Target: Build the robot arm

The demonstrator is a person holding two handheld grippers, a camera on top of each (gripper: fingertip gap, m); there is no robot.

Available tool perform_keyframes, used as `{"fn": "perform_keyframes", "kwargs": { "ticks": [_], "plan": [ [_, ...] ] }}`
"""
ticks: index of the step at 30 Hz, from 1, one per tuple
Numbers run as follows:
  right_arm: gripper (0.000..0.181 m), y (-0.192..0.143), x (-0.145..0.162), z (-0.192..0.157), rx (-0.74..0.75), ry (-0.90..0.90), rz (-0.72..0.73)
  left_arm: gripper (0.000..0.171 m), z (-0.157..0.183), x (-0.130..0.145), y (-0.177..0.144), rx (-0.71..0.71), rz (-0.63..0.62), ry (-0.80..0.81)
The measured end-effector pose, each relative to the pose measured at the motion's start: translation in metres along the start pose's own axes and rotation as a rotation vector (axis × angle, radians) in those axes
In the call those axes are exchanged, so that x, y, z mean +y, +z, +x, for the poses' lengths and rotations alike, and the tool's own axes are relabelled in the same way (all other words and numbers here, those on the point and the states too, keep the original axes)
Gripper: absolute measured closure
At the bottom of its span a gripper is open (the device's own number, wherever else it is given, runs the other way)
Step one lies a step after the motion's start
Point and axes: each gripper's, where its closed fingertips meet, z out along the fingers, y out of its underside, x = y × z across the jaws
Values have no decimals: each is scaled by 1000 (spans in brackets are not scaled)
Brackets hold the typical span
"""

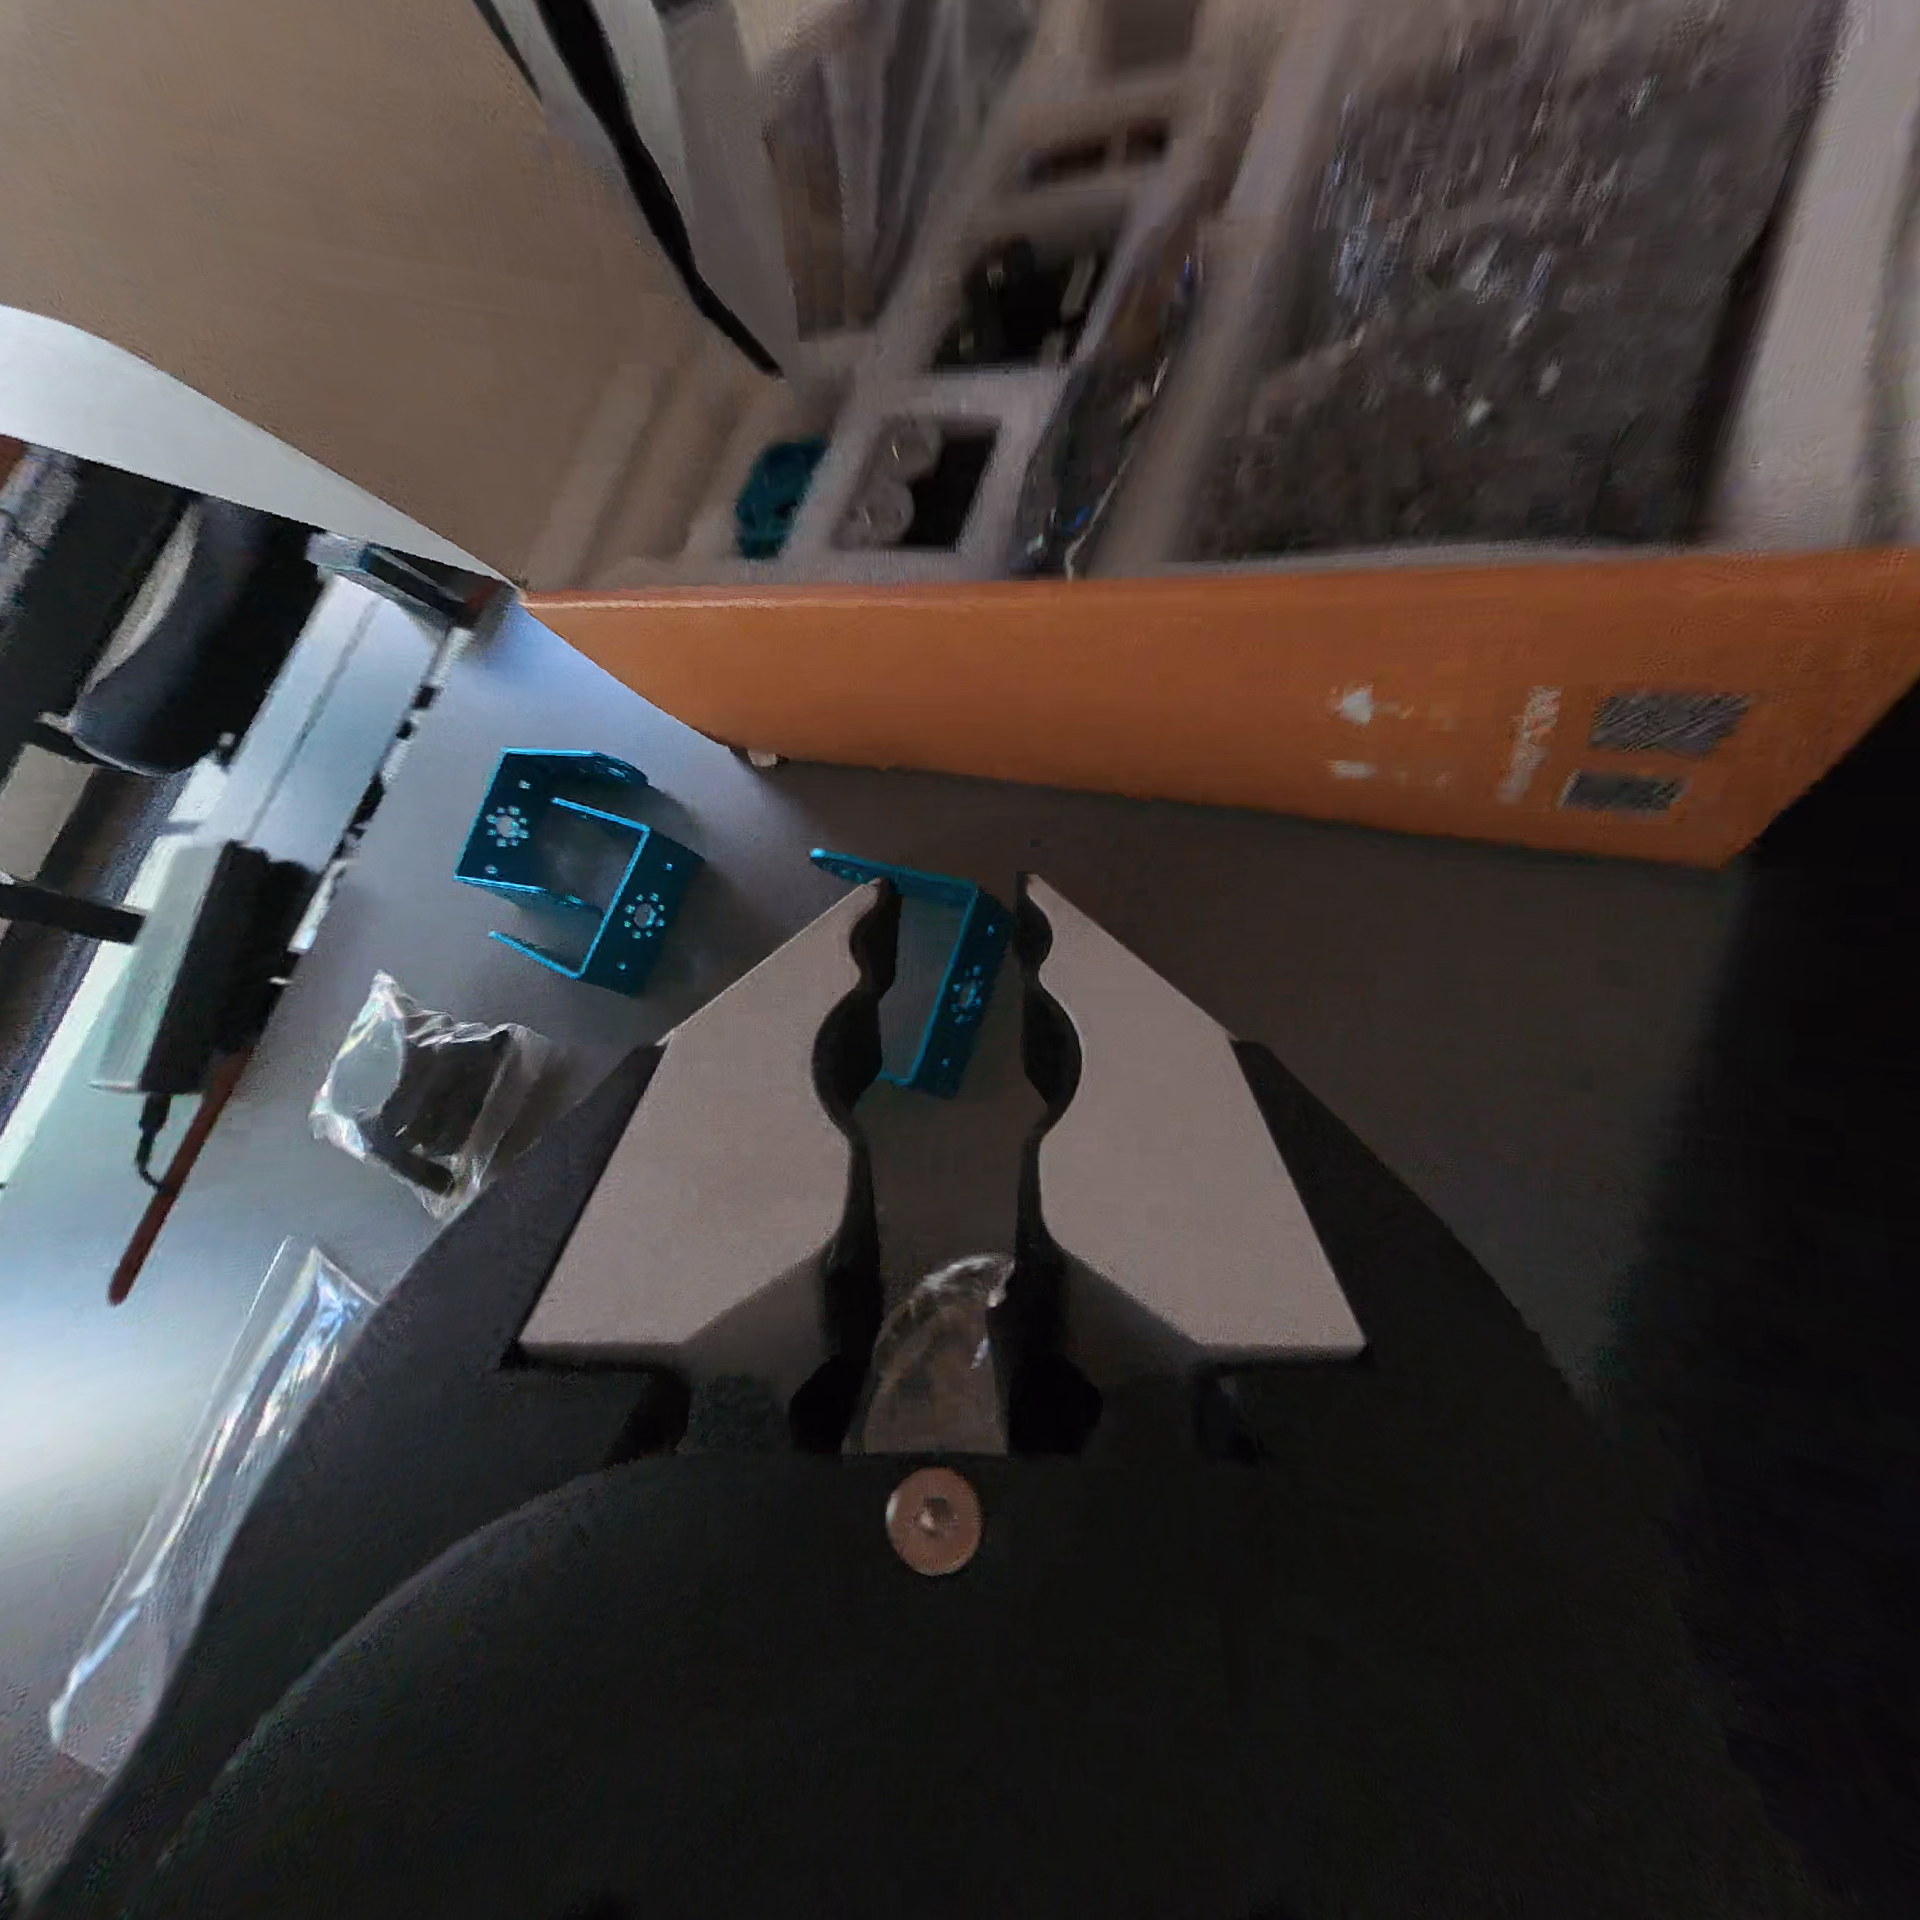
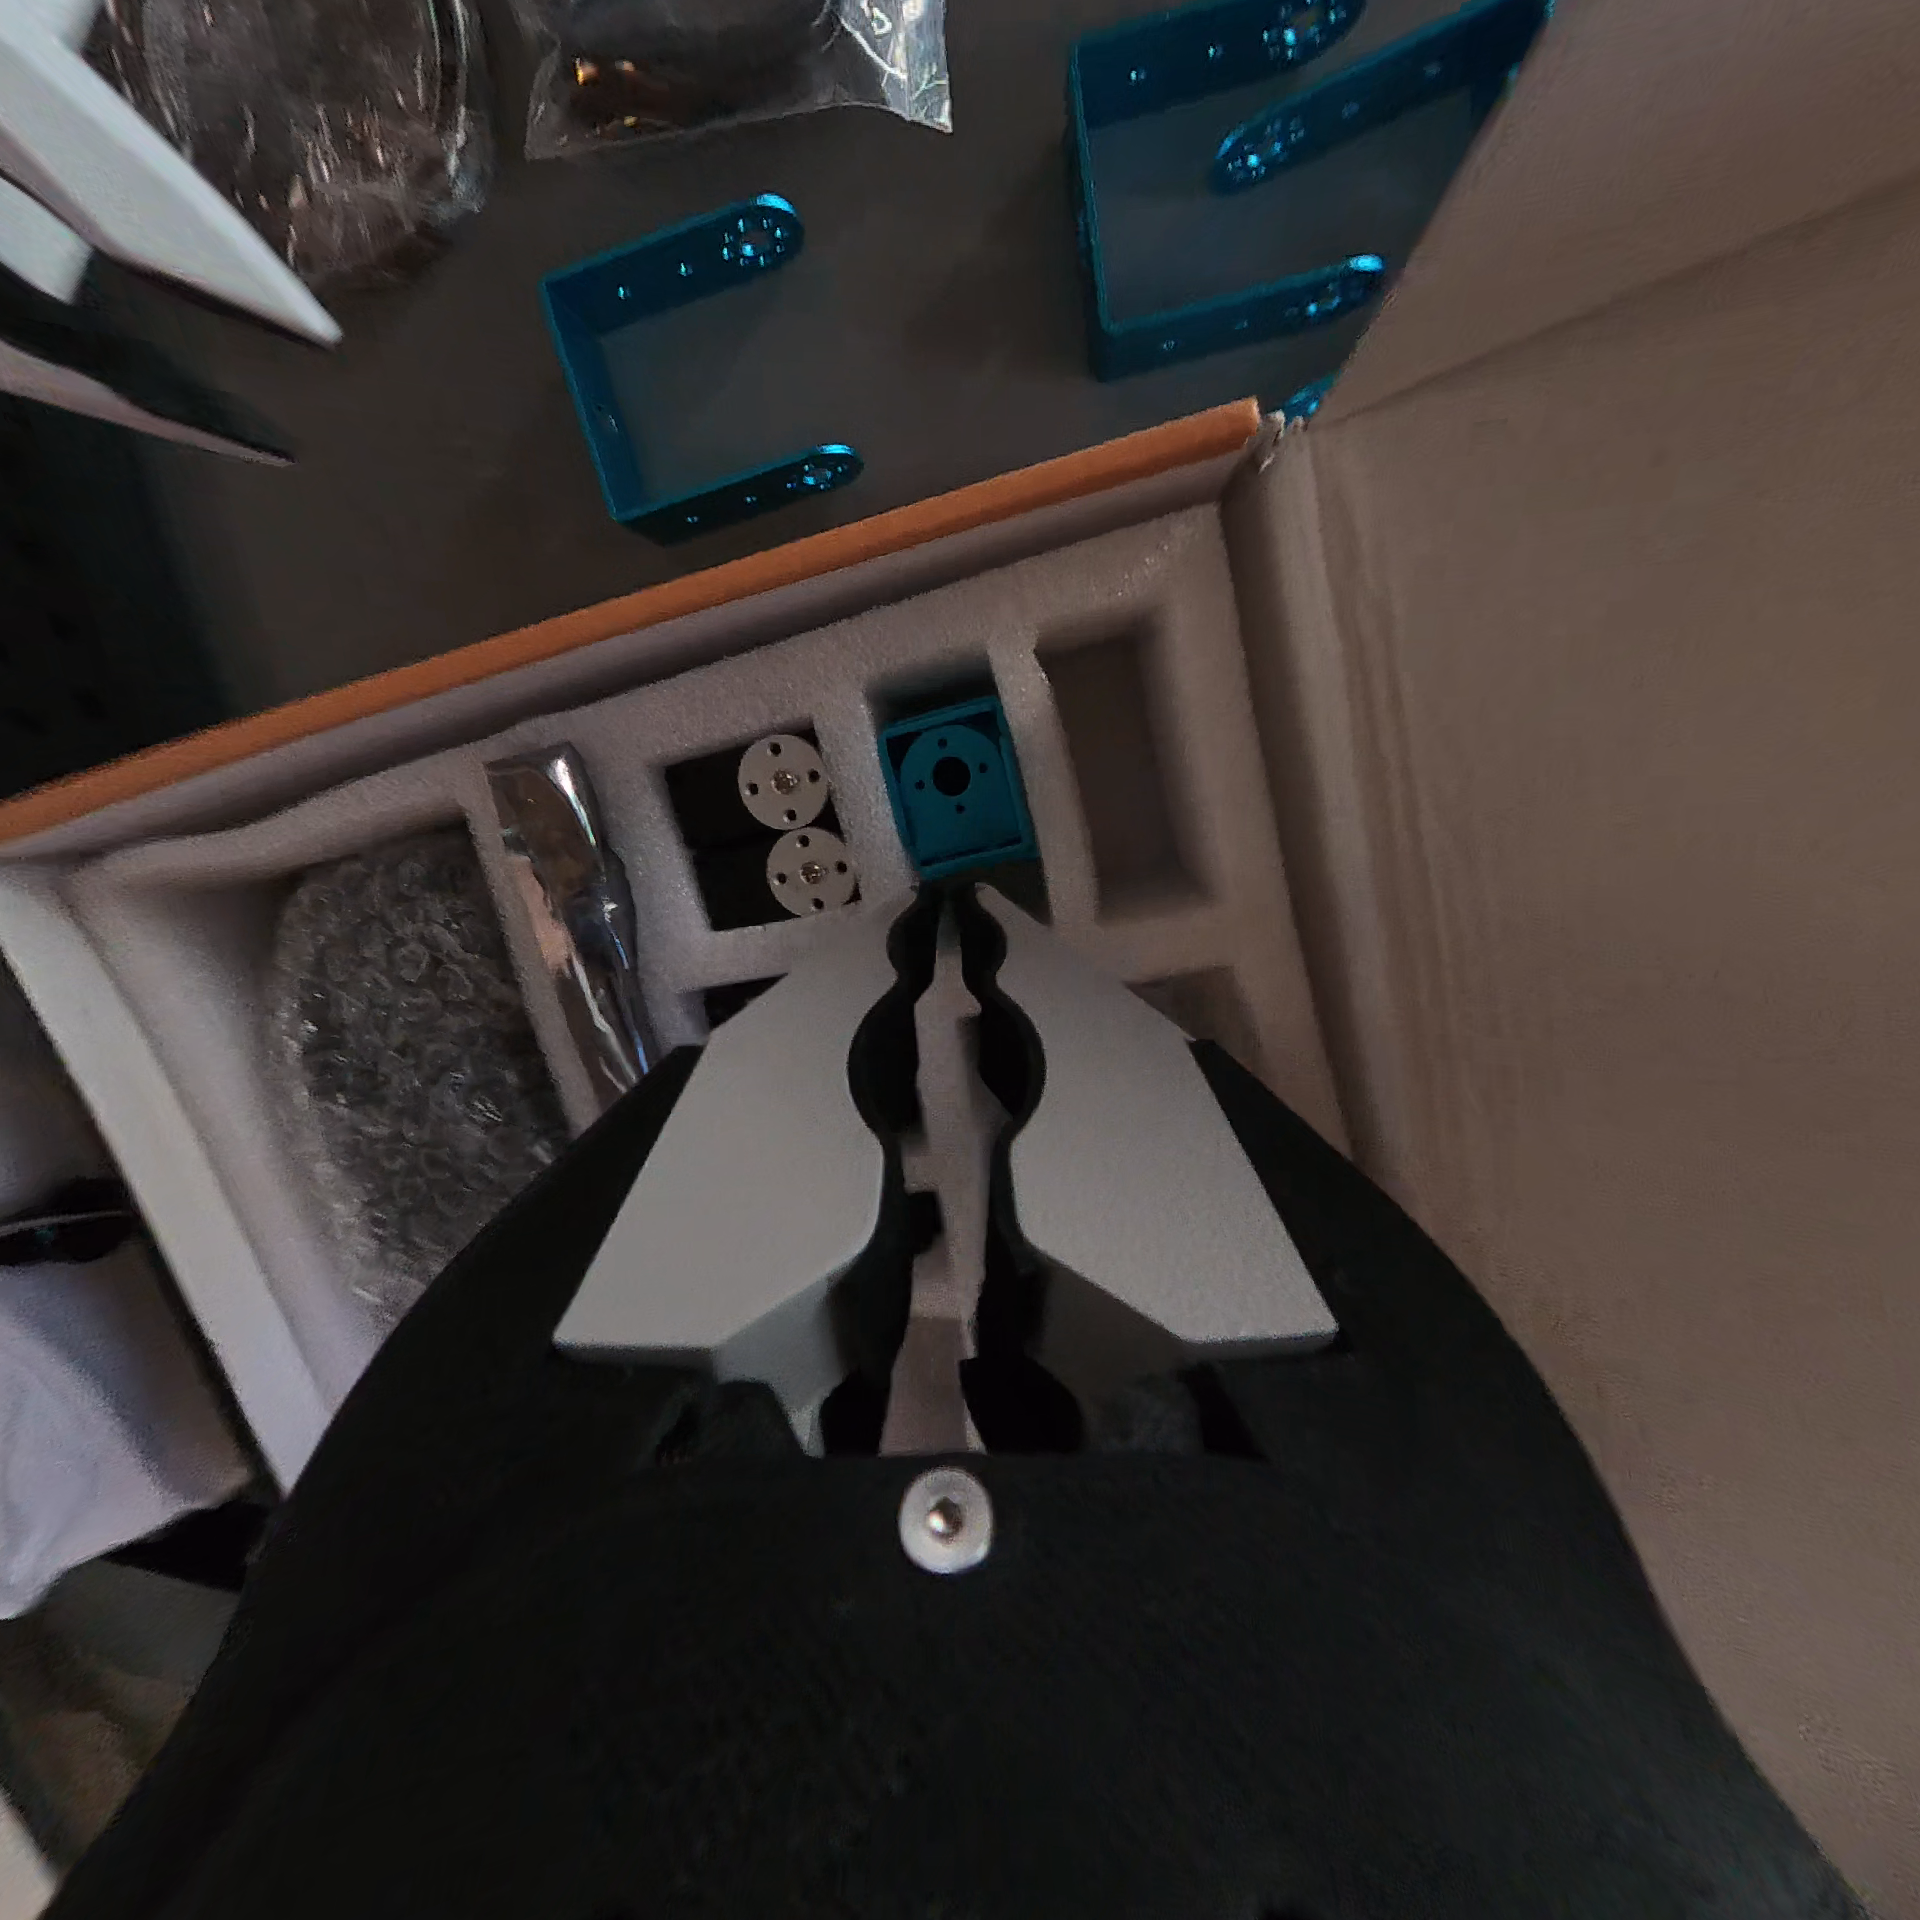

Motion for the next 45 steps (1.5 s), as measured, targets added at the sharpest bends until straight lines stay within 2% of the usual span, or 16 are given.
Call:
{"fn": "perform_keyframes", "kwargs": {
  "ticks": [4, 5, 8, 10, 14, 17, 19, 21, 24, 26, 28, 34, 38, 42, 45],
  "plan": [
    [178, 8, 2, -4, -45, 210, 23, 150, -17, 39, 35, 114, -198, 111],
    [178, 11, 4, -1, -25, 247, 17, 155, -18, 45, 40, 142, -228, 130],
    [176, 14, 1, 10, 29, 344, 61, 163, -17, 50, 50, 226, -254, 143],
    [172, 15, -2, 11, 11, 408, 79, 165, -16, 55, 55, 272, -285, 132],
    [173, 14, 0, 12, -1, 472, 56, 165, -27, 66, 58, 262, -362, 128],
    [173, 17, 7, 9, -17, 503, 6, 160, -26, 46, 46, 294, -252, 18],
    [172, 17, 6, 8, -11, 512, 10, 151, -21, 37, 36, 337, -199, -40],
    [173, 17, 3, 11, 7, 524, 33, 146, -16, 40, 32, 346, -213, -26],
    [173, 21, 1, 9, -10, 548, 21, 150, -12, 54, 40, 299, -271, 70],
    [172, 22, 2, 7, -8, 548, 0, 154, -8, 61, 45, 309, -290, 80],
    [174, 21, 2, 8, -8, 551, 2, 159, -8, 60, 50, 320, -271, 67],
    [181, 12, -4, 11, -15, 606, 103, 160, -22, 61, 61, 352, -233, 26],
    [181, 16, 5, 10, 17, 647, 59, 153, -31, 60, 65, 351, -213, -7],
    [168, 18, -2, 2, -12, 724, 95, 147, -41, 44, 50, 309, -123, -43],
    [171, 16, 1, 12, 85, 722, 103, 148, -45, 29, 24, 258, -52, -71]
  ]
}}
